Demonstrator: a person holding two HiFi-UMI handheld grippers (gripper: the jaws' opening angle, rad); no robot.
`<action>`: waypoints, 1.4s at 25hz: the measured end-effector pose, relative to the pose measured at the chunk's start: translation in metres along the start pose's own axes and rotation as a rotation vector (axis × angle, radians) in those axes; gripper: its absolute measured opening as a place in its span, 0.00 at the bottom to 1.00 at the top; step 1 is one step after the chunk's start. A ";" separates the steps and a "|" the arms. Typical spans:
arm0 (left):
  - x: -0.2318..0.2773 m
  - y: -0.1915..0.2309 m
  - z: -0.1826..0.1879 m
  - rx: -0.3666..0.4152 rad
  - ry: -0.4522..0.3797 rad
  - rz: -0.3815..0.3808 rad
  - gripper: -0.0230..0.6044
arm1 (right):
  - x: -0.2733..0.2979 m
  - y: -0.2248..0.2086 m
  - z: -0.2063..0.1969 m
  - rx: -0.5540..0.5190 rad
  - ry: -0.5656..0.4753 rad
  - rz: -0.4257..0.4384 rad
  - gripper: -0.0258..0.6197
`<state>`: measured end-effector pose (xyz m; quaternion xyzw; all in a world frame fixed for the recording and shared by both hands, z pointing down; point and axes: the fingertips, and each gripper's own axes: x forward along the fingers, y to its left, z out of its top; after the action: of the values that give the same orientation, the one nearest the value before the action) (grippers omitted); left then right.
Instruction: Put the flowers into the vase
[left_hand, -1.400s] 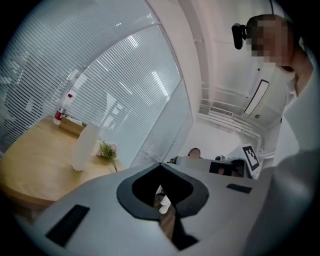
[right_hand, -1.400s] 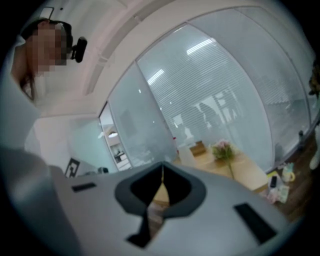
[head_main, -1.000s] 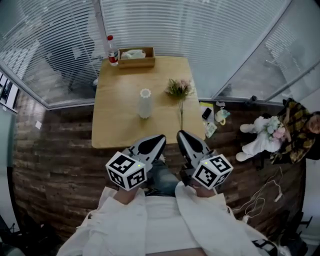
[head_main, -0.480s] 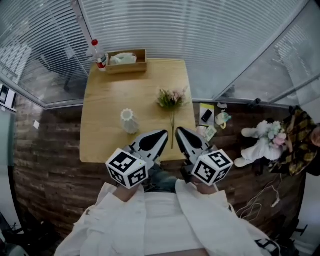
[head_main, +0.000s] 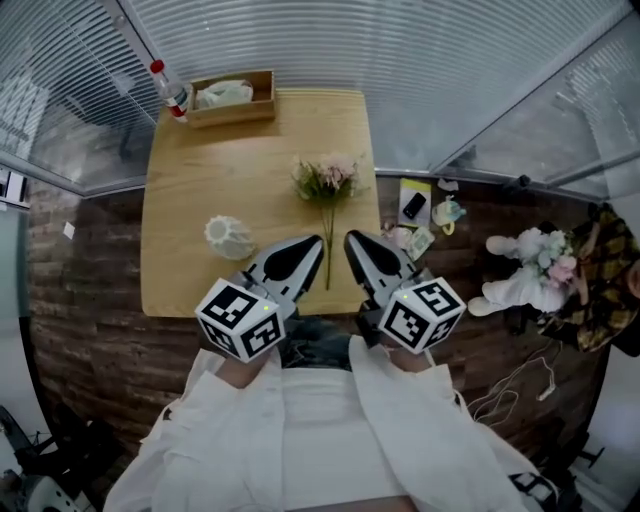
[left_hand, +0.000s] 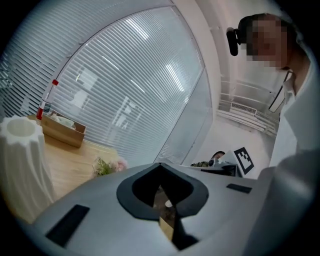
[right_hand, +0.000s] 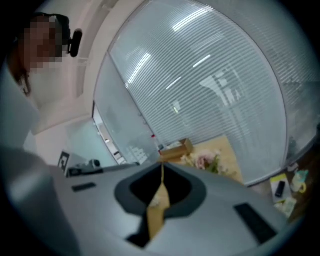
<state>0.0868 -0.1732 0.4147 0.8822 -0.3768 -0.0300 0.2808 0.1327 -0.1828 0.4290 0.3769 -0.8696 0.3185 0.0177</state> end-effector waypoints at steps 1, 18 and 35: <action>0.003 0.002 -0.001 -0.008 0.003 0.005 0.05 | 0.000 -0.002 -0.001 0.009 0.003 0.002 0.06; 0.008 0.021 -0.003 -0.035 0.058 -0.002 0.05 | 0.015 -0.017 -0.002 0.044 0.009 -0.069 0.06; 0.012 0.038 -0.022 -0.019 0.124 -0.004 0.05 | 0.028 -0.037 -0.021 0.169 0.049 -0.119 0.06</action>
<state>0.0762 -0.1923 0.4549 0.8804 -0.3567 0.0206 0.3119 0.1324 -0.2077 0.4736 0.4200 -0.8150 0.3983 0.0261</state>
